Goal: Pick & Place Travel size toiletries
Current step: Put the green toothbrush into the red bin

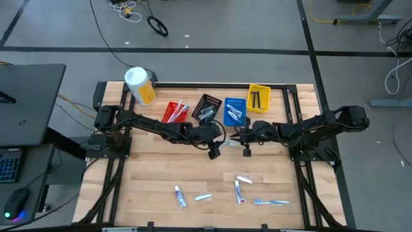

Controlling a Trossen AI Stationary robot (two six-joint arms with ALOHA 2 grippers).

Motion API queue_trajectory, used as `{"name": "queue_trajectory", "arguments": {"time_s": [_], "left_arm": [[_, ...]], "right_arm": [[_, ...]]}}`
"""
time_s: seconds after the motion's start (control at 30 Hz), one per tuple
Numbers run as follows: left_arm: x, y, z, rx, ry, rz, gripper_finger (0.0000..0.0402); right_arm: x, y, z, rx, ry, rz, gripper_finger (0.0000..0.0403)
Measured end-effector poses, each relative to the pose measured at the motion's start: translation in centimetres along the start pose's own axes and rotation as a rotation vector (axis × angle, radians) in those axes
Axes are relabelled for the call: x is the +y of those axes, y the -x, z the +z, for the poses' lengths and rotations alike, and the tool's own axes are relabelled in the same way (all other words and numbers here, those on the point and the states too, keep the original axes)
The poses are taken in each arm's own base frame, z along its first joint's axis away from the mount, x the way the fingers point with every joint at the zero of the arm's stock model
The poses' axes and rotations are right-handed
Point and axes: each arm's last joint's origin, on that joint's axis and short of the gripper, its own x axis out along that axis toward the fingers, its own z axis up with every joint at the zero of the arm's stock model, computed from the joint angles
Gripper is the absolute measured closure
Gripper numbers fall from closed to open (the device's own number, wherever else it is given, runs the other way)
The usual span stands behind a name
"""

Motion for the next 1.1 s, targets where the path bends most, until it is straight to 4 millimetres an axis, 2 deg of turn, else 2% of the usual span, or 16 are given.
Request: {"name": "queue_trajectory", "arguments": {"time_s": [0.13,0.37,0.6,0.9,1.1], "left_arm": [[0.0,0.0,-0.1,0.006,-0.002,0.011,0.0213],[0.1,0.0,-0.1,0.004,-0.002,0.016,0.0213],[0.1,0.0,-0.1,0.003,-0.002,0.017,0.0213],[0.1,0.0,0.0,0.002,-0.001,0.016,0.0213],[0.1,0.0,0.0,0.002,0.000,0.016,0.0213]], "right_arm": [[0.0,0.0,-0.2,0.021,0.005,0.004,0.0390],[0.2,0.0,-0.6,0.060,-0.011,0.047,0.0381],[0.1,-0.4,-2.5,0.225,-0.140,0.057,0.0330],[0.5,-1.6,-4.1,0.307,-0.231,0.103,0.0240],[0.5,-1.8,-4.2,0.312,-0.219,0.093,0.0224]]}}
